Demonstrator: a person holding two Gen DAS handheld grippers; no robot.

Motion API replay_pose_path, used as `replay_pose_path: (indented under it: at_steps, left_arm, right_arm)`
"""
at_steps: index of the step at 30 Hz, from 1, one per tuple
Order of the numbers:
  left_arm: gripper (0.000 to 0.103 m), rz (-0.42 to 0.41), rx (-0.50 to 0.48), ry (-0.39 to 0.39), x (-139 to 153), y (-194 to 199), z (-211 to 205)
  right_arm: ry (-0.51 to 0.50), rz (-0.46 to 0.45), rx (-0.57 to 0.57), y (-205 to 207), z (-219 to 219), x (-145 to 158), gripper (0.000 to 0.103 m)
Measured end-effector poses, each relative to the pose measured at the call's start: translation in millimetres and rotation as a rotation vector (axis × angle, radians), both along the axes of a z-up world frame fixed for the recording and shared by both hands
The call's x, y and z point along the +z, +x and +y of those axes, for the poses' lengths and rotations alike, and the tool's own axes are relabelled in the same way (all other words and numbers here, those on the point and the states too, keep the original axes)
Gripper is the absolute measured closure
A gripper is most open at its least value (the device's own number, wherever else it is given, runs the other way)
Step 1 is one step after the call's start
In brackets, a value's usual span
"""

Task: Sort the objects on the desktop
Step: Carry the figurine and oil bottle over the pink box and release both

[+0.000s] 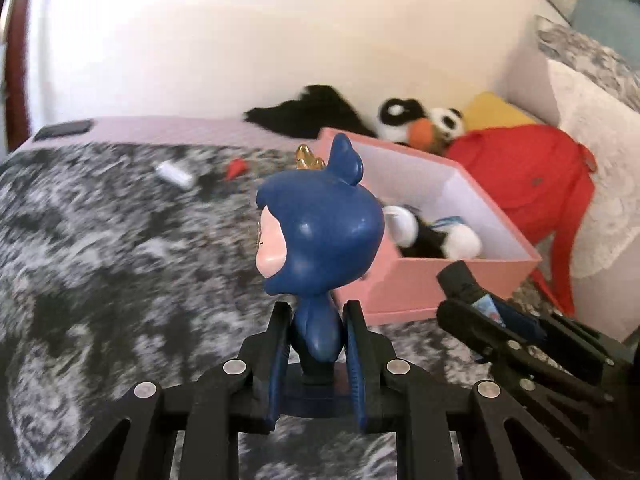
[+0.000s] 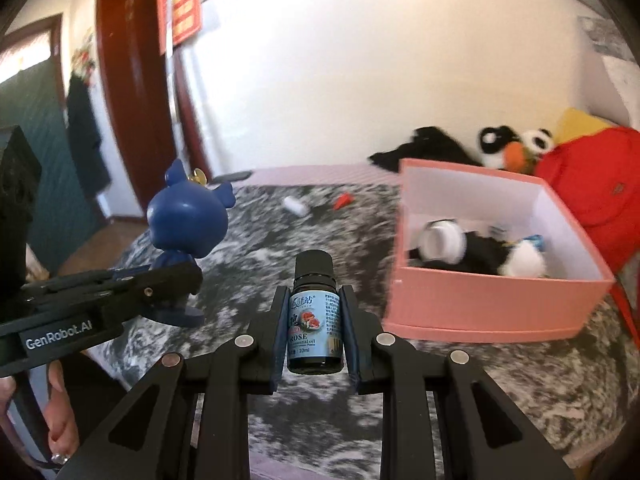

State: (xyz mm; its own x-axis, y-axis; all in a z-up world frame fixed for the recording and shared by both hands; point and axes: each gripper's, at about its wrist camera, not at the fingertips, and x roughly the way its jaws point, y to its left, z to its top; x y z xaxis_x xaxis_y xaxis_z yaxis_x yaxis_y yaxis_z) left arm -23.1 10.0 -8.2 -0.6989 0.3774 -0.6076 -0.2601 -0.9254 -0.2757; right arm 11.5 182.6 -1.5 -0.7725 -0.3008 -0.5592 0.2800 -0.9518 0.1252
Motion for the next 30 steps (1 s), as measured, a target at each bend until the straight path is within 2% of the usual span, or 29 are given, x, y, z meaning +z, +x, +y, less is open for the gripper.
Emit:
replay_pose_path:
  at_steps: [6,12,16,20,21,22,23,24,25,26,27,30]
  left_arm:
    - [0.082,0.019,-0.088,-0.007,19,-30,58]
    - [0.082,0.037,-0.178,-0.030,37,-77,124]
    - [0.082,0.032,-0.215,-0.053,38,-113,162]
    - [0.082,0.012,-0.237,-0.080,33,-157,190]
    - [0.080,0.016,-0.244,-0.089,35,-170,196]
    - [0.064,0.023,-0.236,-0.096,38,-177,199]
    - [0.050,0.036,-0.224,-0.104,41,-185,201]
    - [0.025,0.070,-0.201,-0.113,49,-189,201]
    - [0.017,0.107,-0.186,-0.115,54,-189,198]
    - [0.016,0.143,-0.172,-0.116,60,-189,195]
    - [0.015,0.173,-0.159,-0.119,65,-189,191]
    - [0.015,0.177,-0.135,-0.129,71,-189,177]
  right_arm:
    - [-0.028,0.045,-0.129,8,68,24,0.077]
    - [-0.037,0.092,-0.243,-12,135,48,0.077]
    - [-0.051,0.102,-0.283,-49,171,55,0.077]
    - [-0.064,0.091,-0.302,-103,194,57,0.077]
    - [-0.068,0.092,-0.298,-119,196,59,0.077]
    - [-0.063,0.101,-0.291,-137,197,61,0.077]
    - [-0.057,0.100,-0.309,-154,201,62,0.073]
    - [-0.050,0.099,-0.326,-171,205,64,0.063]
    - [-0.070,0.116,-0.345,-177,210,66,0.032]
    - [-0.089,0.133,-0.363,-183,216,69,0.015]
    - [-0.109,0.150,-0.382,-189,222,72,0.015]
    - [-0.141,0.172,-0.397,-190,229,69,0.015]
